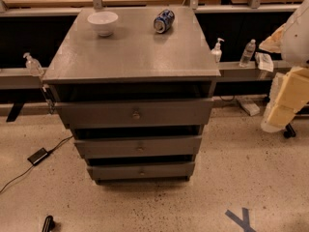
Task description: Open bottom drawer
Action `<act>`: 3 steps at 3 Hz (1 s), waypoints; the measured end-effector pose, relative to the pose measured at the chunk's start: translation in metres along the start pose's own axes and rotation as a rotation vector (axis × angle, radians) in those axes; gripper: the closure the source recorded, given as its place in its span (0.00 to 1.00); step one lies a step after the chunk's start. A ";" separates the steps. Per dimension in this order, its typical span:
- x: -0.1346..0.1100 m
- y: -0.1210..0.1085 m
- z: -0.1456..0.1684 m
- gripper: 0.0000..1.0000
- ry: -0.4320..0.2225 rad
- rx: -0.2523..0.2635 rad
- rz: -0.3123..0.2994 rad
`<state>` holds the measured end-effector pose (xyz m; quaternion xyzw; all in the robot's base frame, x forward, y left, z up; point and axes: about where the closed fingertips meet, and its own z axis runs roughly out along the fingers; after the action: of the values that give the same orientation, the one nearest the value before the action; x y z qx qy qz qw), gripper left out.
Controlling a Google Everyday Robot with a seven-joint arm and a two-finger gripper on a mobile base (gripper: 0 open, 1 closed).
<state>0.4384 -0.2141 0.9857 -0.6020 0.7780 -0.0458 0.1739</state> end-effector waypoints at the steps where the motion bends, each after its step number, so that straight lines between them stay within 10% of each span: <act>1: 0.000 0.000 0.000 0.00 0.000 0.000 0.000; 3: -0.015 0.017 0.066 0.00 -0.053 -0.137 -0.053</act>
Offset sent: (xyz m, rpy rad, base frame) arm 0.0123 0.0249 -0.0552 0.1013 0.1294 0.1051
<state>0.4474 -0.1863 0.9228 -0.6337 0.7583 0.0190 0.1518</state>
